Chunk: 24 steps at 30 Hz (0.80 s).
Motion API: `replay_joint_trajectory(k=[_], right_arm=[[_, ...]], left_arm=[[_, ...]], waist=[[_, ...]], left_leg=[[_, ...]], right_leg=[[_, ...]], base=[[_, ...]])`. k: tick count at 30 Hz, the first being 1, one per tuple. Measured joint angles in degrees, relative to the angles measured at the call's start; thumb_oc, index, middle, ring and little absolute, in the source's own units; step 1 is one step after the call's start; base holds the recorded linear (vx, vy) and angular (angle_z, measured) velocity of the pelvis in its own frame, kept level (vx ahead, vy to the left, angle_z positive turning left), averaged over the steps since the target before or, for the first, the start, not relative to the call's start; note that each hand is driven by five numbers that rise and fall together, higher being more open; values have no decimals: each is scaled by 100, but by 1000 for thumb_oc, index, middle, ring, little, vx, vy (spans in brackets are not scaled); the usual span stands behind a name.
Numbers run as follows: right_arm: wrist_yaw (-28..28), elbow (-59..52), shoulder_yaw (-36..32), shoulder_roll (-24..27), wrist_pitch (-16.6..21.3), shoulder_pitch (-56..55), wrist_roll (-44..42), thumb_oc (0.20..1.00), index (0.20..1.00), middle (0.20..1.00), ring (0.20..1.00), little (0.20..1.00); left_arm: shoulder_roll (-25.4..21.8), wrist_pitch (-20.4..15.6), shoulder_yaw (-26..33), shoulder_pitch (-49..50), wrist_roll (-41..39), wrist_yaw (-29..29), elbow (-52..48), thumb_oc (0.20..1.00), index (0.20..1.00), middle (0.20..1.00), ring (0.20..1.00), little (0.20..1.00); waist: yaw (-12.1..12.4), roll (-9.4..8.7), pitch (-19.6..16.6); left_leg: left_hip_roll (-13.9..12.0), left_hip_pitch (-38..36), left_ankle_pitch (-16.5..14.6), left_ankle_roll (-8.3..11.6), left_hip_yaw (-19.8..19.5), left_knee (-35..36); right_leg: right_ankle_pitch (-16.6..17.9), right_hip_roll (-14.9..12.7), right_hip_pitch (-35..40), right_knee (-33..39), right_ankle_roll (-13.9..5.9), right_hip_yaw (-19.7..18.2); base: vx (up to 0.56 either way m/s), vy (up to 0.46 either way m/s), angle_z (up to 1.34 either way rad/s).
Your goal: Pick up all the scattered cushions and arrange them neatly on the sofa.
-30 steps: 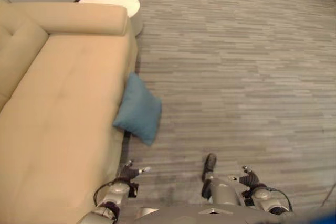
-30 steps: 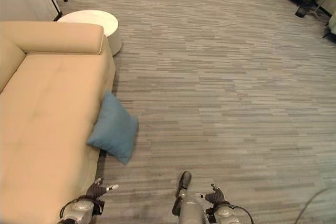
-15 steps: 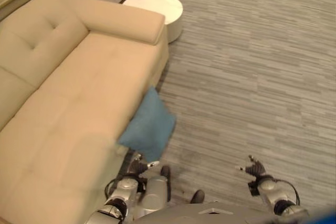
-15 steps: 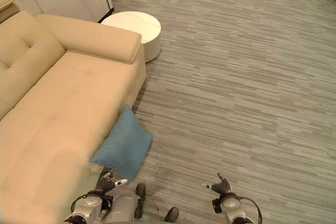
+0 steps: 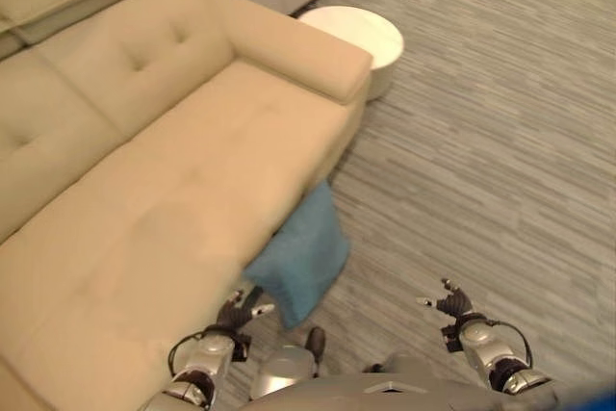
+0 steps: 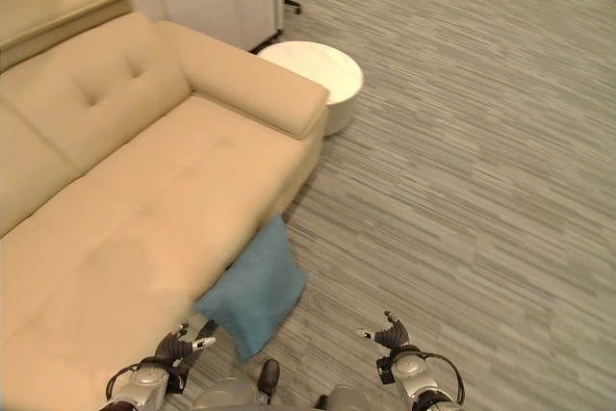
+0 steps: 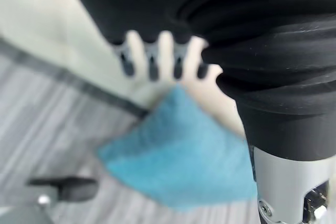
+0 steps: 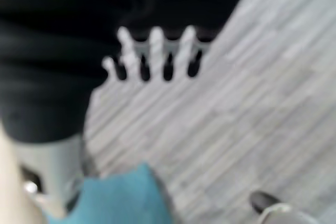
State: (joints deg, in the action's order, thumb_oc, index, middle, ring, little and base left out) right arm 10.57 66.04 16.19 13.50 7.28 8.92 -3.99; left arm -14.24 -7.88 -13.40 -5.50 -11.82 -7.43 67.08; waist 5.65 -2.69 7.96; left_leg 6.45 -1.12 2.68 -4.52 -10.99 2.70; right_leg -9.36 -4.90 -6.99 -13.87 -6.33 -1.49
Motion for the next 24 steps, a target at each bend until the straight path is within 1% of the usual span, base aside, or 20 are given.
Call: replay_joint_trajectory(k=[1, 2, 3, 4, 5, 6, 7, 8, 9, 10, 11, 12, 13, 14, 16, 17, 18, 21, 22, 24], right_arm=[[-10, 5, 3, -3, 0, 3, -35, 1000, 1000, 1000, 1000, 1000], [-15, 21, 2, -35, -1, 11, -39, 1000, 1000, 1000, 1000, 1000], [-15, 39, 0, -74, -8, -17, -46, 1000, 1000, 1000, 1000, 1000], [-16, 58, 13, -133, -18, -26, -47, 1000, 1000, 1000, 1000, 1000], [-18, 22, 74, -148, 3, -63, -47, 1000, 1000, 1000, 1000, 1000], [-18, 2, 113, -122, 18, -78, -45, 1000, 1000, 1000, 1000, 1000], [-19, 4, 109, -47, 19, -56, -45, 1000, 1000, 1000, 1000, 1000], [-12, -37, 97, 43, 32, 20, -48, 1000, 1000, 1000, 1000, 1000], [-12, -71, 95, 88, 58, -5, -57, 1000, 1000, 1000, 1000, 1000], [-13, -129, 76, 146, 67, -8, -94, 1000, 1000, 1000, 1000, 1000], [-13, -150, 49, 198, 62, -67, -105, 1000, 1000, 1000, 1000, 1000], [-14, -151, 40, 218, 56, -121, -121, 1000, 1000, 1000, 1000, 1000], [-13, -160, -3, 217, 55, -216, -140, 1000, 1000, 1000, 1000, 1000], [-15, -160, -8, 212, 49, -227, -141, 1000, 1000, 1000, 1000, 1000], [-18, -160, -12, 204, 48, -194, -141, 1000, 1000, 1000, 1000, 1000], [-17, -177, -26, 204, 52, -182, -141, 1000, 1000, 1000, 1000, 1000], [-18, -173, -36, 174, 48, -159, -139, 1000, 1000, 1000, 1000, 1000], [-34, -157, -34, 63, 25, -267, -135, 1000, 1000, 1000, 1000, 1000], [-38, -156, -31, 41, 4, -258, -133, 1000, 1000, 1000, 1000, 1000], [-37, -212, -32, 43, 2, -209, -133, 1000, 1000, 1000, 1000, 1000]], left_arm=[[2, -2, 4, -9, 0, -2, 22, 1000, 1000, 1000, 1000, 1000], [-16, -11, 14, 44, 1, -3, 65, 1000, 1000, 1000, 1000, 1000], [-19, -11, 33, 88, -5, -10, 144, 1000, 1000, 1000, 1000, 1000], [-19, -15, 83, 213, -11, -24, 160, 1000, 1000, 1000, 1000, 1000], [-25, -12, 60, 294, -19, -22, 154, 1000, 1000, 1000, 1000, 1000], [-3, -9, 43, 318, -45, -12, 160, 1000, 1000, 1000, 1000, 1000], [76, -15, 13, 377, -69, -5, 166, 1000, 1000, 1000, 1000, 1000], [141, -7, 11, 457, -94, -3, 171, 1000, 1000, 1000, 1000, 1000], [157, -6, 11, 446, -83, 8, 173, 1000, 1000, 1000, 1000, 1000], [116, -1, 17, 366, -100, -1, 172, 1000, 1000, 1000, 1000, 1000], [95, 9, 28, 291, -93, -2, 167, 1000, 1000, 1000, 1000, 1000], [80, 21, 29, 259, -94, -2, 165, 1000, 1000, 1000, 1000, 1000], [67, 23, 23, 238, -90, 2, 120, 1000, 1000, 1000, 1000, 1000], [67, 23, 22, 216, -89, 3, 107, 1000, 1000, 1000, 1000, 1000], [69, 23, 18, 226, -90, 3, 110, 1000, 1000, 1000, 1000, 1000], [83, 28, 16, 267, -89, 3, 116, 1000, 1000, 1000, 1000, 1000], [87, 26, 44, 253, -89, 5, 128, 1000, 1000, 1000, 1000, 1000], [82, 26, 74, 245, -90, 2, 126, 1000, 1000, 1000, 1000, 1000], [75, 23, 79, 224, -89, 4, 112, 1000, 1000, 1000, 1000, 1000], [88, 24, 79, 229, -88, 6, 117, 1000, 1000, 1000, 1000, 1000]], waist=[[-3, -58, -97], [46, -65, -109], [18, -93, -134], [71, -98, -224], [101, -86, -311], [116, -69, -321], [187, -69, -315], [185, -83, -289], [154, -123, -234], [129, -189, -177], [38, -274, -113], [-53, -278, -103], [-177, -296, -103], [-217, -290, -99], [-181, -266, -84], [-186, -165, -74], [-157, -139, -28], [-156, -154, -28], [-141, -161, -19], [-187, -38, 35]], left_leg=[[-13, 16, 2, -4, -219, 24], [-34, 46, 0, -1, -358, 39], [-74, -5, -11, 68, -522, 41], [-160, -10, -8, 215, -603, 37], [-226, 33, -43, 309, -760, -10], [-279, 44, -49, 370, -876, -37], [-355, 218, -49, 560, -987, -246], [-360, 437, -1, 704, -843, -491], [-327, 591, 96, 850, -766, -610], [-274, 742, 212, 931, -508, -714], [-330, 858, 178, 904, 264, -802], [-461, 932, 70, 796, 1008, -902], [-748, 881, -59, 653, 2076, -899], [-824, 837, -67, 650, 2327, -872], [-824, 507, -67, 658, 2099, -535], [-865, 264, -137, 580, 1814, -165], [-852, 202, -209, 510, 1789, -49], [-734, 127, -251, 394, 1818, -20], [-657, 127, -341, 334, 1799, -3], [-634, -6, -321, 206, 1771, 70]], right_leg=[[294, -6, -35, 523, -40, -260], [580, -49, 38, 839, -27, -223], [836, -112, 185, 996, 26, 9], [1063, -121, 318, 1205, 141, 499], [1221, -12, 503, 1505, 206, 585], [1251, 79, 669, 1722, 230, 597], [1341, 151, 776, 1915, 419, 940], [1299, 212, 780, 1913, 503, 1206], [1278, 183, 794, 1914, 532, 1413], [1256, 122, 795, 1917, 580, 1646], [1235, 70, 806, 1943, 714, 1946], [1183, 66, 837, 1944, 772, 2157], [1039, 87, 856, 1944, 819, 2444], [1017, 87, 847, 1944, 796, 2504], [1075, 115, 779, 1925, 691, 2431], [1120, 202, 763, 1912, 625, 2374], [1140, 196, 782, 1906, 592, 2362], [1056, 22, 686, 1613, 421, 2346], [1050, -71, 625, 1420, 395, 2334], [807, -275, 340, 562, 226, 2262]], base=[[89, -231, 101], [56, -263, 97], [46, -253, 84], [35, -169, 72], [-5, -151, 60], [-42, -157, 93], [-110, -135, 123], [-96, -104, 125], [-72, -73, 109], [-8, -36, 107], [14, -25, 125], [40, -7, 142], [53, -3, 122], [87, 17, 84], [111, 61, 0], [150, 139, -30], [150, 140, -21], [102, 119, -2], [113, 127, -5], [93, 84, 8]])
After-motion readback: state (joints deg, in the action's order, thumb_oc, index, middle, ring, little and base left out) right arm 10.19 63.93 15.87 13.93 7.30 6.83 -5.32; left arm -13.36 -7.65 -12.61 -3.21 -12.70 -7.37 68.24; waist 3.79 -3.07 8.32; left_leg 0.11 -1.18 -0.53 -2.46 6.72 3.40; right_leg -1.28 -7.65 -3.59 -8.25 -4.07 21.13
